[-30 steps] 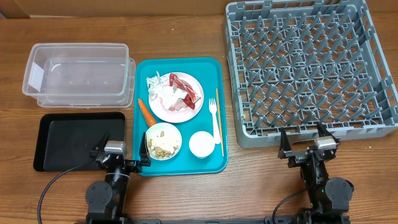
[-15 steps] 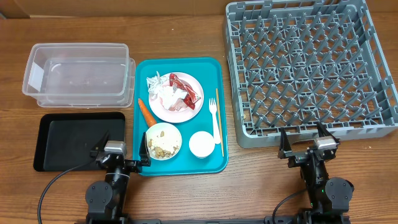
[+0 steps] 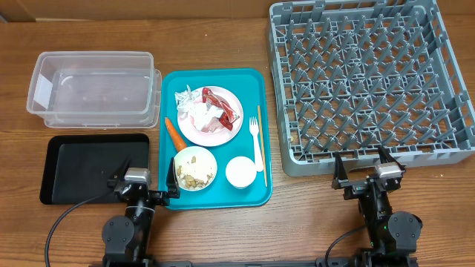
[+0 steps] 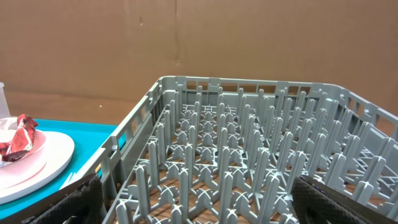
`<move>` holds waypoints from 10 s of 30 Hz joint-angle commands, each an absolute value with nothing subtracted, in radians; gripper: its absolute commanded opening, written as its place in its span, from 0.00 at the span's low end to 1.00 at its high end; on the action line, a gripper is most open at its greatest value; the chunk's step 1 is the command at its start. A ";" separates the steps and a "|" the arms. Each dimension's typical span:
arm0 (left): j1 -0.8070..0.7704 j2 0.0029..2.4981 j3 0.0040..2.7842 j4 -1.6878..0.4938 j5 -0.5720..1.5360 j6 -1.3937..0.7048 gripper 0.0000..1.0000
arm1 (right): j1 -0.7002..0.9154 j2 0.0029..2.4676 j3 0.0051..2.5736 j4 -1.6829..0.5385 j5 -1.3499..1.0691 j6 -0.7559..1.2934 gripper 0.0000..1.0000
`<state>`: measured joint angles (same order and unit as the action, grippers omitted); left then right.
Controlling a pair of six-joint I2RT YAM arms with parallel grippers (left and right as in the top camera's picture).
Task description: Sort waste into correct bins and load items into the dishwasher
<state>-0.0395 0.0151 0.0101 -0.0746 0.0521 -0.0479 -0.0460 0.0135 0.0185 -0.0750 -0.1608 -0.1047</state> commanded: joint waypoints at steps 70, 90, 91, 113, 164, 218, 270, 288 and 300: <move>-0.038 0.012 0.184 -0.188 0.333 -0.094 1.00 | -0.052 0.003 0.008 -0.069 -0.166 -0.097 1.00; -0.039 0.680 1.064 -0.781 0.334 -0.073 1.00 | -0.052 0.003 0.008 -0.069 -0.166 -0.097 1.00; -0.039 0.736 1.118 -0.828 0.334 -0.073 1.00 | -0.052 0.003 0.008 -0.069 -0.166 -0.097 1.00; -0.170 1.563 1.645 -1.324 0.342 -0.075 0.97 | -0.052 0.003 0.008 -0.069 -0.166 -0.097 1.00; -0.446 1.728 1.620 -1.159 -0.147 -0.304 0.04 | -0.052 0.003 0.008 -0.069 -0.166 -0.097 1.00; -0.419 1.730 1.161 -0.617 -0.144 -0.149 0.50 | -0.052 0.003 0.008 -0.069 -0.166 -0.097 1.00; -0.419 1.664 1.586 -0.966 -0.248 -0.161 0.04 | -0.052 0.003 0.008 -0.069 -0.166 -0.097 1.00; -0.221 1.629 1.731 -1.201 -0.497 -0.392 0.04 | -0.052 0.003 0.008 -0.069 -0.166 -0.098 1.00; 0.180 1.701 1.721 -1.104 -0.198 -0.397 0.04 | -0.052 0.003 0.008 -0.069 -0.166 -0.097 1.00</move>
